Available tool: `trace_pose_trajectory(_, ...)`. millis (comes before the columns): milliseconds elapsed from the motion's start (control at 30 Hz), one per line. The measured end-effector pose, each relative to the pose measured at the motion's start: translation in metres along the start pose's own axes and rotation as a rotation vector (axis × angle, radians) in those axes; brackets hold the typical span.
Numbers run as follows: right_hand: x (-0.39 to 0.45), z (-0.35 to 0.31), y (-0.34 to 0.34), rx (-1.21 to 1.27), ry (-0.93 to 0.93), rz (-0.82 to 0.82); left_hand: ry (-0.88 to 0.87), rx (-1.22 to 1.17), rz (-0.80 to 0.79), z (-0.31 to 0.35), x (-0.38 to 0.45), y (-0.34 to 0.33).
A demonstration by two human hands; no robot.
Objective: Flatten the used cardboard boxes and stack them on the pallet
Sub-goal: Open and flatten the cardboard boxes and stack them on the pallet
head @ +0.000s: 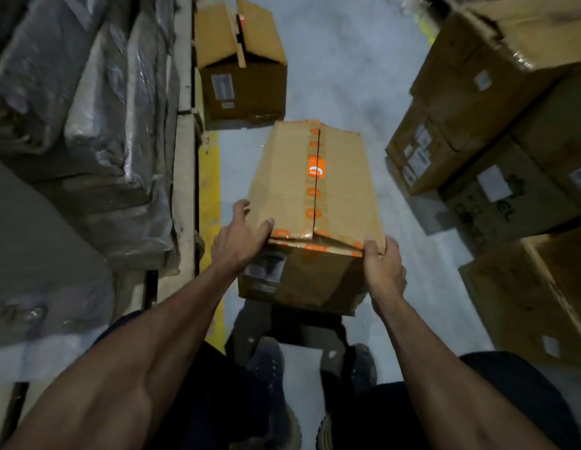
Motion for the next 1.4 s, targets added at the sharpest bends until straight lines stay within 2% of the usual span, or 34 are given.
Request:
trace_pose_trajectory(133,-0.033,-0.027,0.035,-0.004,0.155,0.057,-0.214,0.192,0.055,0.057,-0.01,0.033)
trace_pose_trajectory(267,-0.051,-0.038,0.058,-0.05,0.252,0.102,-0.315,0.232,0.108,0.095,-0.025,0.052)
trace_pose_trajectory(400,-0.053,-0.051,0.076,-0.159,0.261,0.134,-0.386,0.274,0.126,0.114,-0.036,0.061)
trace_pose_trajectory(533,-0.037,-0.071,0.084,-0.19,0.259,0.161,-0.472,0.264,0.044,0.107,-0.039,0.058)
trace_pose_trajectory(633,-0.019,-0.09,0.088,-0.218,0.247,0.169,-0.474,0.279,-0.113,0.086,-0.039,0.048)
trace_pose_trajectory(767,0.001,-0.117,0.098,-0.224,0.252,0.171,-0.48,0.45,-0.285,0.048,-0.045,0.03)
trace_pose_trajectory(867,0.011,-0.134,0.1,-0.218,0.277,0.162,-0.473,0.559,-0.272,0.028,-0.048,0.018)
trace_pose_trajectory(967,0.017,-0.142,0.098,-0.168,0.336,0.136,-0.459,0.456,-0.162,0.03,-0.046,0.007)
trace_pose_trajectory(1100,0.008,-0.111,0.09,-0.19,0.462,0.058,-0.516,0.312,-0.072,0.043,-0.04,0.003)
trace_pose_trajectory(1267,-0.007,-0.039,0.065,-0.42,0.572,-0.065,-0.527,0.214,-0.066,0.053,-0.027,0.006)
trace_pose_trajectory(1400,-0.007,-0.027,0.053,-0.435,0.582,0.055,-0.485,0.208,-0.067,0.055,-0.026,0.004)
Point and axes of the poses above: each hand's wrist, its own x-axis towards the middle knuckle, its own y-axis out of the back of the hand, z = x × y, the point moved 6 cm from there along x, towards the middle knuckle, and after that the axes turned 10 degrees about -x, right-handed, at the moved point
